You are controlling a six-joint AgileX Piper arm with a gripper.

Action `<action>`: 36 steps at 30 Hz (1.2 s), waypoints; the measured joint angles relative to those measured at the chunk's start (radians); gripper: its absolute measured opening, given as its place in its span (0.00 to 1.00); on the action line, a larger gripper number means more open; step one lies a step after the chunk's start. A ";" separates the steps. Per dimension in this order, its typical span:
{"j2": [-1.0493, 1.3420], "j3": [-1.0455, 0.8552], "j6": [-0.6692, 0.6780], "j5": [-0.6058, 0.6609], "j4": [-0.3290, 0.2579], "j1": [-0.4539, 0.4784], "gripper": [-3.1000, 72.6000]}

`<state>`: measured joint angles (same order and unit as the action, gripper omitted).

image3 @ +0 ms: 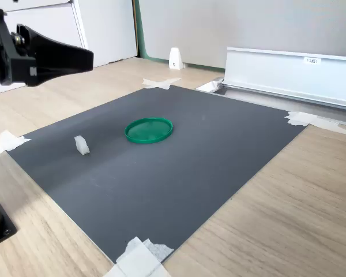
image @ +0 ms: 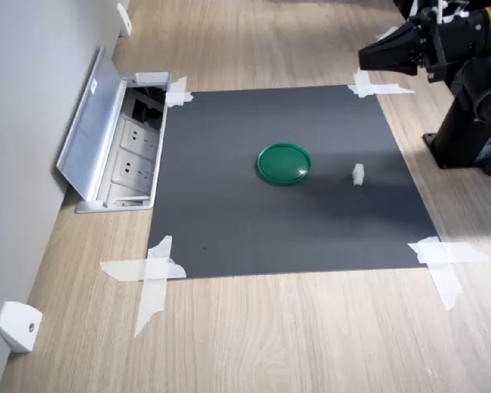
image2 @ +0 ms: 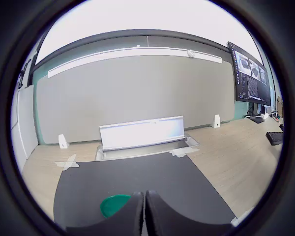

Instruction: Grasp a white terminal and put it on the green lid.

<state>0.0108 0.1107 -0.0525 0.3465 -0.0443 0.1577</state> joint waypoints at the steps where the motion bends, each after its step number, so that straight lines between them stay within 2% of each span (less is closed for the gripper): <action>1: 0.000 0.000 0.000 0.004 0.000 0.000 0.03; 19: 0.000 0.000 0.000 0.010 0.000 0.000 0.03; 23: 0.000 0.012 0.000 0.045 -0.003 0.000 0.03; 30: -0.096 0.138 0.000 0.149 0.005 0.000 0.03; 36: -0.259 0.287 0.003 0.180 0.062 0.000 0.03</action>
<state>-0.2479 0.3976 -0.0498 0.5265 0.0179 0.1577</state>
